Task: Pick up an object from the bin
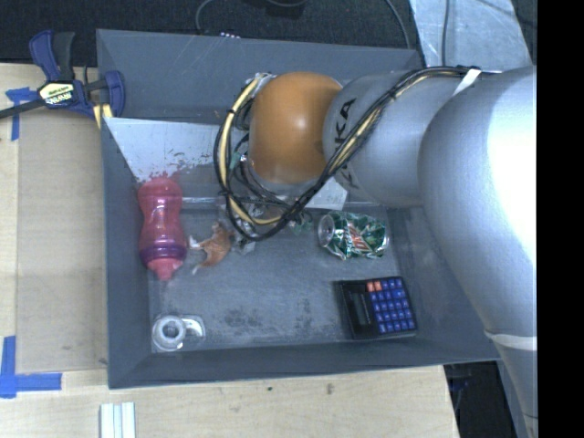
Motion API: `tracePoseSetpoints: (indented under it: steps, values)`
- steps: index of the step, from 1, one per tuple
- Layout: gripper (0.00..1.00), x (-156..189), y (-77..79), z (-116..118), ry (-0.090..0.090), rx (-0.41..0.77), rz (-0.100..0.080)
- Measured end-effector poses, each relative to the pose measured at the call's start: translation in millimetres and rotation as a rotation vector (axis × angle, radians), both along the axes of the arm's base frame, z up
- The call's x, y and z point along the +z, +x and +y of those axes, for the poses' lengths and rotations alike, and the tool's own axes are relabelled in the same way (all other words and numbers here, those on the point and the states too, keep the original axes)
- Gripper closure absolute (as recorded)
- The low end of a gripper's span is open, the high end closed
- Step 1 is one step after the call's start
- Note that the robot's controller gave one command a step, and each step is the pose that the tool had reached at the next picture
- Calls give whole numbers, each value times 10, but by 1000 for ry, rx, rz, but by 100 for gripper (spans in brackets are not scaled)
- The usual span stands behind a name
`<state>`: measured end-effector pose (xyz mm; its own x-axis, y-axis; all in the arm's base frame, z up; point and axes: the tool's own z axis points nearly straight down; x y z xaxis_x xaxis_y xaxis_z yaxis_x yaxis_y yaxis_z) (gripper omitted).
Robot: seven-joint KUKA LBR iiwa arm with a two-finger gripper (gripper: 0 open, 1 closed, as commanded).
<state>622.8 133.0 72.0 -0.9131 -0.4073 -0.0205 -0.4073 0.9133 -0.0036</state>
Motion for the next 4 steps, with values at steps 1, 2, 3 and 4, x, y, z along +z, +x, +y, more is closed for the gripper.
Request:
tracePoseSetpoints:
  steps: [1,2,3,4]
  values:
    - [100,52,-20,-3,-1,0,6]
    - [100,261,-29,-4,-2,0,9]
    - [100,422,-3,0,0,-1,-1]
    - [100,512,-9,-2,-1,-1,2]
